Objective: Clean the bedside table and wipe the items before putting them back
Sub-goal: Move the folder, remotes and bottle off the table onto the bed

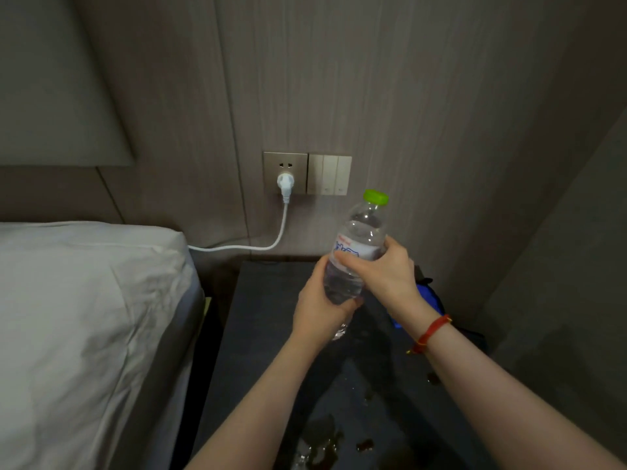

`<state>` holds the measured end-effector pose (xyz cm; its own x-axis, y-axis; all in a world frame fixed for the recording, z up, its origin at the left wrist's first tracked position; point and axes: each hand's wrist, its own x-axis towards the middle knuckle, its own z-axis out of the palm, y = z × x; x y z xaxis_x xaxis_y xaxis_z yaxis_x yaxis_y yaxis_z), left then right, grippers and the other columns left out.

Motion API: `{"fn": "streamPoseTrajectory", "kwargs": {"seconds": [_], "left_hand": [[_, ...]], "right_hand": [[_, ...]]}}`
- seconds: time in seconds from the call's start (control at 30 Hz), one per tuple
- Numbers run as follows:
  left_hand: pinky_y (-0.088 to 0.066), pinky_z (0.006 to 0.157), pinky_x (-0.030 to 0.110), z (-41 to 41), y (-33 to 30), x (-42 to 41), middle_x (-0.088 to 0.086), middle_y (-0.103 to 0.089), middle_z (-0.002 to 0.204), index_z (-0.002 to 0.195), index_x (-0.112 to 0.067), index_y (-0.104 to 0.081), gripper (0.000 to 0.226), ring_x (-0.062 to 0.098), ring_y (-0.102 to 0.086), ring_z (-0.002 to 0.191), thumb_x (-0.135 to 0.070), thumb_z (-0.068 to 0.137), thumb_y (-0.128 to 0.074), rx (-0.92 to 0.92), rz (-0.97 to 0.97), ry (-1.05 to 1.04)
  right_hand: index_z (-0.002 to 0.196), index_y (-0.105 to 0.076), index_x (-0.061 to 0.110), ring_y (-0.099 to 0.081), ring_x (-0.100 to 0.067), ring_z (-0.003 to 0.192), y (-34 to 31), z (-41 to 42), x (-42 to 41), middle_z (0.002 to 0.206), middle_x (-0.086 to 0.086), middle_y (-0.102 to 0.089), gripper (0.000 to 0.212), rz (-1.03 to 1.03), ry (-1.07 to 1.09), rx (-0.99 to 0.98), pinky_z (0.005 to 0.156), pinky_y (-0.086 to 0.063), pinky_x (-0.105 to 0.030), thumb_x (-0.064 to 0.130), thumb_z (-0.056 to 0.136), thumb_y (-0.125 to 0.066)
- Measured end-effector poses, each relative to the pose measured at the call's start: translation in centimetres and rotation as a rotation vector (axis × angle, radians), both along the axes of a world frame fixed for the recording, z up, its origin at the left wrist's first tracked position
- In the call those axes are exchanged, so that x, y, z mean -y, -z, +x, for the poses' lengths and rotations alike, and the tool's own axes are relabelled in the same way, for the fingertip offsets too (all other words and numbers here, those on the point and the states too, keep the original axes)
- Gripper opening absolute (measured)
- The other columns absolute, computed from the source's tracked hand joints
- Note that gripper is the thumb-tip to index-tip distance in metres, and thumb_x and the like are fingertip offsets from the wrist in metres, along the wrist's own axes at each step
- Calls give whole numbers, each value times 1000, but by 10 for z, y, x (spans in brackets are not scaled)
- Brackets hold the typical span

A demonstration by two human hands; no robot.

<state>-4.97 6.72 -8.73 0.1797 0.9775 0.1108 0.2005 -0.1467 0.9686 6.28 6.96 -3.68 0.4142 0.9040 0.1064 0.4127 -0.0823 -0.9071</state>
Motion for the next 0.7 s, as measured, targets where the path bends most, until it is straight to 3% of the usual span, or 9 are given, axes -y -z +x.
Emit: {"fn": "streamPoseTrajectory", "kwargs": {"seconds": [0.07, 0.17, 0.23, 0.37, 0.47, 0.53, 0.63, 0.7], "left_hand": [[-51, 93, 39, -17, -11, 11, -14, -67, 109, 120, -42, -50, 66, 3, -62, 103, -29, 63, -80, -4, 19, -45], [-50, 93, 46, -47, -32, 28, -5, -70, 107, 119, -28, -57, 65, 13, -65, 103, -27, 59, -81, 85, 8, -62], [-51, 92, 48, -65, -43, 41, 2, -71, 106, 117, -20, -59, 61, 20, -67, 101, -21, 60, -81, 164, -10, -50], [-58, 76, 33, -108, -56, 69, 5, -75, 94, 106, -16, -66, 43, 21, -71, 89, -6, 66, -79, 322, -74, -101], [-56, 61, 22, -144, -65, 82, 3, -76, 79, 103, -8, -67, 37, 14, -72, 74, 1, 68, -75, 384, -153, -243], [-57, 59, 25, -171, -73, 88, 4, -75, 74, 99, -7, -69, 32, 16, -72, 69, -4, 68, -77, 400, -207, -362], [-51, 48, 23, -214, -81, 94, 7, -74, 73, 95, -9, -70, 29, 17, -70, 61, -18, 69, -78, 305, -233, -528], [-52, 50, 29, -240, -84, 98, 11, -72, 73, 88, -10, -71, 27, 24, -68, 61, -25, 67, -78, 248, -259, -622]], "right_hand": [[96, -58, 28, -64, -17, 95, -13, -18, 9, 102, 1, -68, 64, 4, -61, 10, 84, -55, -40, 61, 44, -72], [84, -48, 36, -63, -15, 91, -30, -51, 21, 97, 7, -64, 54, 4, -152, 14, 81, -55, -40, 68, 44, -65], [89, -48, 37, -63, -12, 89, -35, -70, 28, 94, 10, -63, 53, 12, -211, -29, 81, -54, -37, 67, 50, -66], [92, -47, 40, -64, -3, 85, -37, -110, 50, 90, 12, -64, 31, 36, -380, -133, 78, -54, -29, 58, 71, -62], [107, -49, 38, -63, -7, 86, -28, -141, 65, 89, 7, -64, 31, -5, -466, -125, 82, -50, -29, 55, 81, -53], [123, -45, 30, -60, -5, 85, -23, -164, 72, 85, 11, -61, 41, -61, -512, -120, 78, -45, -21, 49, 87, -49], [129, -41, 32, -56, 6, 78, -19, -201, 81, 85, 15, -59, 40, -129, -662, -149, 64, -43, -5, 43, 91, -48], [130, -38, 32, -61, 1, 82, -18, -224, 87, 95, 7, -64, 44, -165, -769, -166, 68, -47, -9, 42, 89, -51]]}}
